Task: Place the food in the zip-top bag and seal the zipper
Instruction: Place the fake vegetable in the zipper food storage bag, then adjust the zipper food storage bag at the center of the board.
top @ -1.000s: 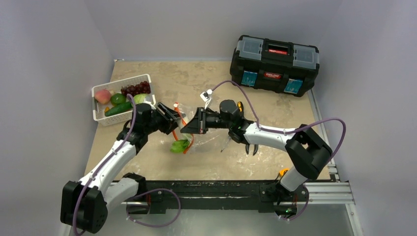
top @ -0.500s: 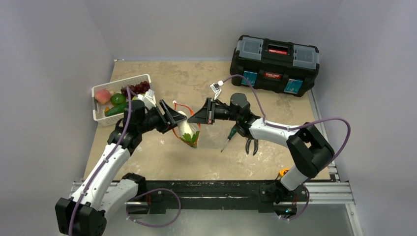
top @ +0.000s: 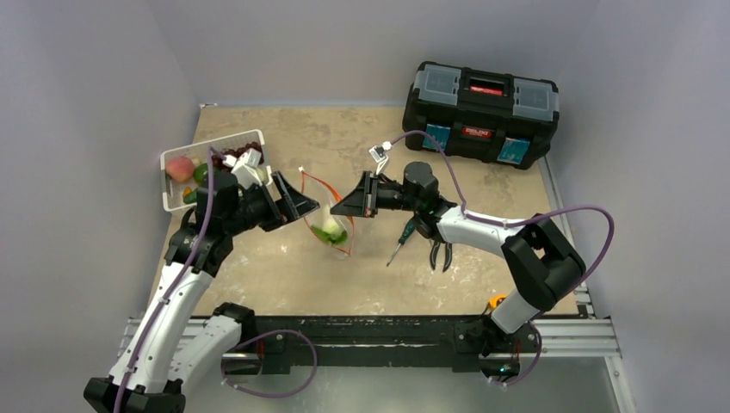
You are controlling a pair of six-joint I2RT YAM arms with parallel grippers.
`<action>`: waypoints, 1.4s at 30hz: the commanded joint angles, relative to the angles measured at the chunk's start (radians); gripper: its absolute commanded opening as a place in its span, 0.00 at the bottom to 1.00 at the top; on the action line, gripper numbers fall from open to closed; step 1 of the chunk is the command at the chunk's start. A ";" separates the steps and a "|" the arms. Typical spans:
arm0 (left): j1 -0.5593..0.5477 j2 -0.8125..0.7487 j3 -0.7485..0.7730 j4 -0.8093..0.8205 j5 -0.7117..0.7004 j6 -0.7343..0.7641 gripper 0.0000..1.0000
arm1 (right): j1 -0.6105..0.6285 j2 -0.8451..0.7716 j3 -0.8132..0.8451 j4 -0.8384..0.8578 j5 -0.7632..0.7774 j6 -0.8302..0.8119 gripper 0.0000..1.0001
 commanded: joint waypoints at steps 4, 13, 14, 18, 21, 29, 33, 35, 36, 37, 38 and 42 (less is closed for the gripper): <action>0.000 -0.041 0.010 -0.142 -0.132 0.068 0.77 | 0.002 -0.011 0.027 0.007 -0.005 -0.026 0.00; -0.003 0.039 -0.085 0.058 0.045 -0.026 0.68 | 0.001 -0.018 0.042 -0.058 0.008 -0.079 0.00; -0.004 0.054 -0.094 0.095 0.072 -0.043 0.69 | 0.003 -0.023 0.043 -0.072 0.016 -0.089 0.00; -0.019 0.108 -0.104 0.147 0.104 -0.051 0.70 | 0.003 -0.052 0.045 -0.124 0.045 -0.124 0.00; -0.037 0.156 -0.099 0.166 0.124 -0.050 0.63 | 0.002 -0.075 0.048 -0.174 0.074 -0.161 0.00; -0.053 0.155 0.038 0.059 0.110 0.062 0.00 | 0.004 -0.142 0.209 -0.543 0.218 -0.421 0.00; -0.053 0.116 0.177 -0.004 0.106 0.074 0.00 | 0.015 -0.192 0.341 -0.795 0.455 -0.626 0.00; -0.053 0.103 0.203 -0.010 0.102 0.055 0.00 | 0.016 -0.218 0.375 -0.869 0.555 -0.677 0.00; -0.053 0.100 0.201 -0.013 0.100 0.041 0.00 | 0.016 -0.228 0.384 -0.889 0.594 -0.693 0.00; -0.053 0.099 0.189 -0.016 0.096 0.031 0.00 | 0.017 -0.238 0.382 -0.901 0.621 -0.702 0.00; -0.053 0.100 0.168 -0.009 0.091 0.024 0.00 | 0.016 -0.247 0.373 -0.899 0.637 -0.708 0.00; -0.053 0.118 0.032 0.061 0.120 -0.042 0.00 | 0.017 -0.228 0.259 -0.798 0.567 -0.653 0.00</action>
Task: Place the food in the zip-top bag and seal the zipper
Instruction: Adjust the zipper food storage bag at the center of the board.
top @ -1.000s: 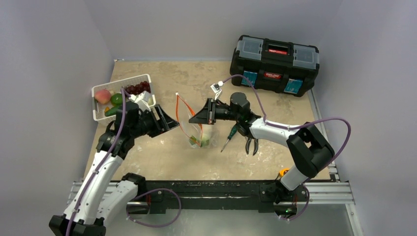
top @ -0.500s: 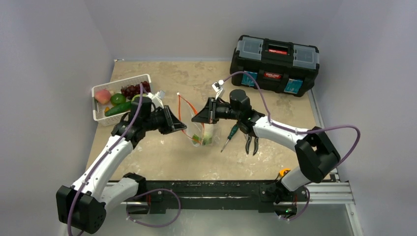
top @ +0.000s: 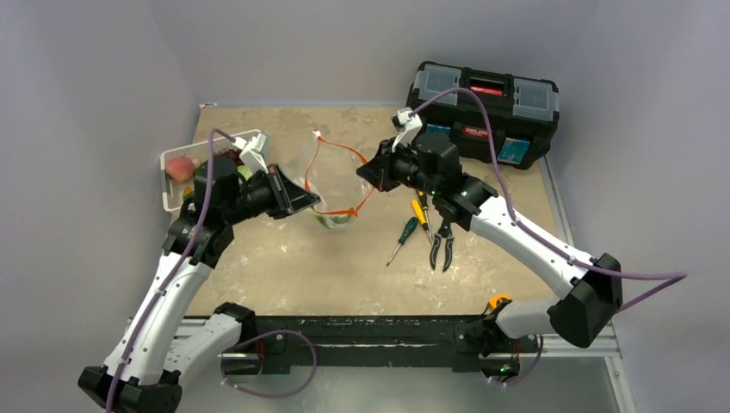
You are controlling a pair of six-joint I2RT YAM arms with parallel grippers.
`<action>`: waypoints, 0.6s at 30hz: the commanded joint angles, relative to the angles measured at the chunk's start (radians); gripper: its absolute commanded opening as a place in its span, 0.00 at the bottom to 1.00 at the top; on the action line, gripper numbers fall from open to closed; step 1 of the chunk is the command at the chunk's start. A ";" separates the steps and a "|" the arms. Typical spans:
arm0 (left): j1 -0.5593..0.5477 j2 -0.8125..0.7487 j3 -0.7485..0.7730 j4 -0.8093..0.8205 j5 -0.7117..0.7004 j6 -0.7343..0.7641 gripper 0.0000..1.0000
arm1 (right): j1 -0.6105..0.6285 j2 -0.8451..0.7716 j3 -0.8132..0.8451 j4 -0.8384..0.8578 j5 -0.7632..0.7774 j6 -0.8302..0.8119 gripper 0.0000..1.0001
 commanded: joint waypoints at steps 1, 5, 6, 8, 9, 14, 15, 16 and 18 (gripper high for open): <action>-0.002 0.054 -0.147 0.061 0.042 -0.079 0.00 | 0.004 0.047 -0.093 0.009 0.011 -0.007 0.00; -0.002 0.075 -0.178 0.134 0.090 -0.126 0.00 | 0.040 0.119 -0.067 -0.030 0.036 0.001 0.00; -0.002 0.073 -0.161 0.143 0.094 -0.129 0.00 | 0.053 0.122 -0.036 -0.055 0.057 -0.016 0.00; -0.002 0.073 -0.114 0.139 0.098 -0.125 0.00 | 0.080 0.112 0.023 -0.087 0.103 -0.053 0.00; -0.002 0.076 -0.087 0.125 0.099 -0.119 0.00 | 0.093 0.103 0.053 -0.094 0.121 -0.071 0.00; -0.002 0.088 -0.057 0.108 0.100 -0.106 0.00 | 0.120 0.085 0.138 -0.118 0.155 -0.100 0.00; -0.002 0.086 -0.069 0.115 0.101 -0.112 0.00 | 0.124 0.084 0.142 -0.122 0.177 -0.102 0.00; -0.002 0.083 -0.082 0.124 0.104 -0.119 0.00 | 0.129 0.085 0.140 -0.128 0.196 -0.104 0.00; -0.002 0.078 -0.108 0.147 0.111 -0.134 0.00 | 0.137 0.089 0.133 -0.147 0.244 -0.111 0.00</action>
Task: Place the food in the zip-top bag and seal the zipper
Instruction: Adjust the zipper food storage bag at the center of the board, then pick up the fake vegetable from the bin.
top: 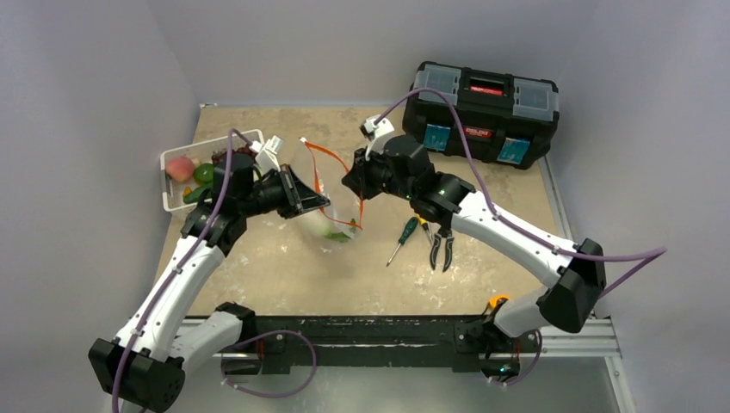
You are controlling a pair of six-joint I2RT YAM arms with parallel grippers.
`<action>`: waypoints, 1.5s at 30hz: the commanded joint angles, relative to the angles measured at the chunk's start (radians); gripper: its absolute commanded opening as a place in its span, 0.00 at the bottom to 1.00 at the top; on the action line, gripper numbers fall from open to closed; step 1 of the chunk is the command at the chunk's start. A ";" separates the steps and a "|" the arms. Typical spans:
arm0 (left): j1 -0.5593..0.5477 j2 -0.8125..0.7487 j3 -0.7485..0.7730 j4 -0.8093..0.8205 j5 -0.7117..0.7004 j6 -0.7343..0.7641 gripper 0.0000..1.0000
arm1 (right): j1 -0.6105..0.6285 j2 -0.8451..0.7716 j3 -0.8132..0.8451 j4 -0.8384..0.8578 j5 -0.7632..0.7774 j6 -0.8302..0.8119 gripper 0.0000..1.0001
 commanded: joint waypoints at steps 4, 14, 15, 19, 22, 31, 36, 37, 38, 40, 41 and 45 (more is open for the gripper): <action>-0.002 -0.010 -0.042 0.084 0.043 -0.041 0.00 | 0.038 -0.017 0.047 -0.059 0.189 -0.065 0.00; -0.002 0.020 -0.009 0.085 0.055 -0.012 0.07 | 0.083 -0.056 0.036 -0.029 0.271 -0.107 0.00; -0.002 0.016 -0.008 0.067 0.049 0.002 0.19 | 0.083 -0.062 0.020 -0.024 0.281 -0.101 0.00; -0.002 -0.025 0.002 -0.038 -0.039 0.080 0.43 | 0.082 -0.111 -0.072 0.031 0.315 -0.076 0.00; -0.002 -0.060 0.024 -0.135 -0.137 0.152 0.48 | 0.082 -0.127 -0.095 0.036 0.310 -0.075 0.00; 0.011 -0.174 0.065 -0.255 -0.506 0.247 0.56 | 0.082 -0.130 -0.109 0.035 0.322 -0.091 0.00; 0.038 -0.099 0.082 -0.216 -0.620 0.287 0.59 | 0.082 -0.152 -0.157 0.077 0.287 -0.065 0.00; 0.048 -0.066 0.094 -0.216 -0.638 0.302 0.60 | 0.082 -0.154 -0.158 0.076 0.287 -0.065 0.00; 0.060 -0.030 0.108 -0.216 -0.650 0.317 0.60 | 0.082 -0.156 -0.158 0.075 0.285 -0.064 0.00; 0.085 0.042 0.142 -0.219 -0.661 0.345 0.60 | 0.082 -0.159 -0.157 0.074 0.277 -0.068 0.00; 0.111 0.077 0.157 -0.217 -0.655 0.352 0.60 | 0.082 -0.161 -0.156 0.071 0.276 -0.070 0.00; 0.234 0.166 0.164 -0.130 -0.546 0.295 0.62 | 0.081 -0.179 -0.172 0.080 0.271 -0.078 0.00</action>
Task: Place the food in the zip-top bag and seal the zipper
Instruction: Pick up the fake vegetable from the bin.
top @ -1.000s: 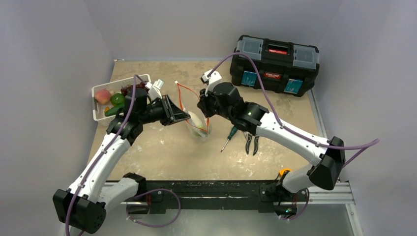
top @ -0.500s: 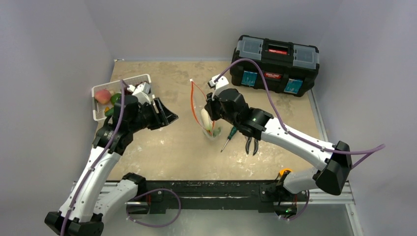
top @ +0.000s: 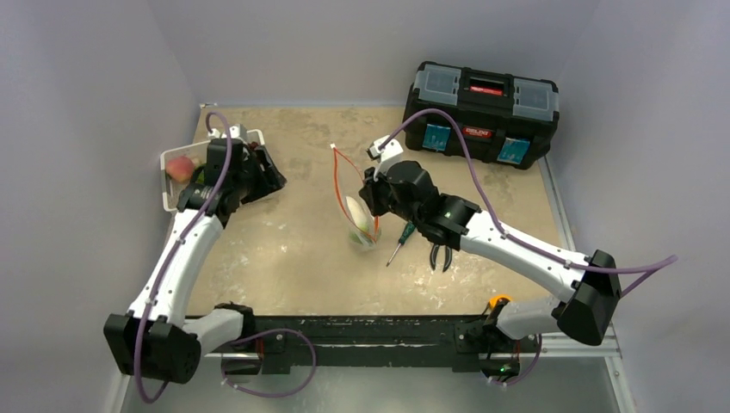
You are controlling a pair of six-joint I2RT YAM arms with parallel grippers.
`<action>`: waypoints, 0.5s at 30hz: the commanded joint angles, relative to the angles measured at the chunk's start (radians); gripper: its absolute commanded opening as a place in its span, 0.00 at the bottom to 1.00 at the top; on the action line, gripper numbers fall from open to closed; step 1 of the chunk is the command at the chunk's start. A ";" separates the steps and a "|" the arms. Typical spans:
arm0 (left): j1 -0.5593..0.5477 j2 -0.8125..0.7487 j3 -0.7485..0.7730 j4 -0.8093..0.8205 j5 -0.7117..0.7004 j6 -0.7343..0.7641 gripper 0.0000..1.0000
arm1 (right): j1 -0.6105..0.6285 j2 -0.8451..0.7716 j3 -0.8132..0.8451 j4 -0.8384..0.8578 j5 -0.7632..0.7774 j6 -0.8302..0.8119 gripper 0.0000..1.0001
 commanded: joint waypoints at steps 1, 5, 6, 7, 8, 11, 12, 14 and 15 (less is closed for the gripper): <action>0.146 0.079 0.040 0.116 0.095 -0.033 0.62 | -0.002 -0.055 -0.010 0.065 -0.013 -0.001 0.00; 0.280 0.199 0.087 0.191 0.212 -0.080 0.62 | -0.002 -0.049 -0.010 0.067 -0.036 0.002 0.00; 0.309 0.230 0.111 0.190 0.234 -0.080 0.62 | -0.002 -0.048 -0.006 0.065 -0.042 0.002 0.00; 0.333 0.261 0.135 0.189 0.250 -0.077 0.62 | -0.002 -0.050 -0.006 0.065 -0.047 0.002 0.00; 0.353 0.289 0.162 0.185 0.265 -0.069 0.63 | -0.002 -0.053 -0.006 0.066 -0.051 0.005 0.00; 0.395 0.385 0.253 0.147 0.282 -0.026 0.71 | -0.002 -0.061 -0.014 0.076 -0.054 0.006 0.00; 0.403 0.417 0.281 0.129 0.285 -0.007 0.74 | -0.002 -0.063 -0.015 0.077 -0.052 0.008 0.00; 0.413 0.489 0.351 0.066 0.291 0.026 0.79 | -0.002 -0.061 -0.020 0.080 -0.044 0.011 0.00; 0.414 0.517 0.380 0.047 0.281 0.034 0.80 | -0.002 -0.059 -0.023 0.081 -0.043 0.014 0.00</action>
